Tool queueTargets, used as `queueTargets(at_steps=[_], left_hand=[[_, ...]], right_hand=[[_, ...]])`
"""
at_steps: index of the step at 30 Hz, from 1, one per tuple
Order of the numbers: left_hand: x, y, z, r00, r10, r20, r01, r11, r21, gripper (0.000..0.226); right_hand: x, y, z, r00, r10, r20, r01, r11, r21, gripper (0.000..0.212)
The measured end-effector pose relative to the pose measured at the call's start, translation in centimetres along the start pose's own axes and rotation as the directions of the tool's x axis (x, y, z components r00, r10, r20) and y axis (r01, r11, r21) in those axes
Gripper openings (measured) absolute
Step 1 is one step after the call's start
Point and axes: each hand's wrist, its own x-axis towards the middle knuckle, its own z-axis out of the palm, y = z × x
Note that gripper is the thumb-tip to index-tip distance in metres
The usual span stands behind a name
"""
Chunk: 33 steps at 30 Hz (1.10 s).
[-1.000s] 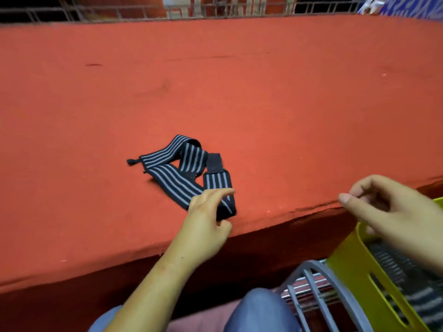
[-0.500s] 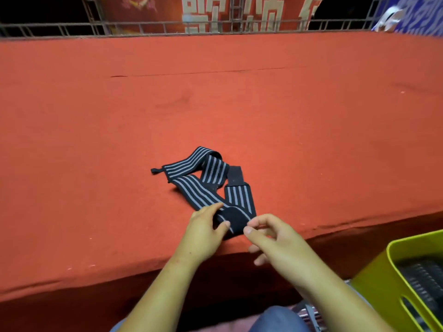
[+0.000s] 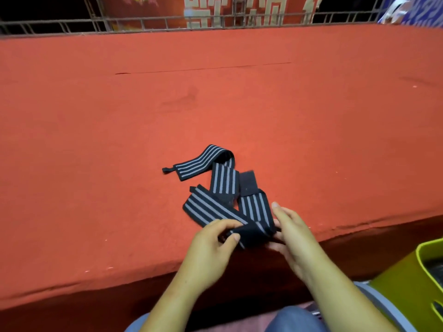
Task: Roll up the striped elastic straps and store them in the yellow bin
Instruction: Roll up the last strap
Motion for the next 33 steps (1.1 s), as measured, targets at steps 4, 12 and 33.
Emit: queueTargets(at_steps=[4, 12, 33], left_hand=[[-3.7, 0.2, -2.1, 0.990, -0.013, 0.143, 0.020, 0.998, -0.054, 0.022], [-6.3, -1.0, -5.3, 0.976, -0.097, 0.195, 0.119, 0.988, -0.104, 0.013], [0.6, -3.3, -1.1, 0.939, -0.302, -0.165, 0.343, 0.862, 0.375, 0.051]], right_hand=[[-0.2, -0.1, 1.2, 0.966, 0.160, 0.205, -0.161, 0.987, -0.010, 0.037], [-2.0, 2.0, 3.3, 0.929, 0.232, 0.288, -0.244, 0.970, 0.008, 0.041], [-6.1, 4.0, 0.0, 0.983, 0.181, 0.030, -0.181, 0.984, -0.002, 0.018]])
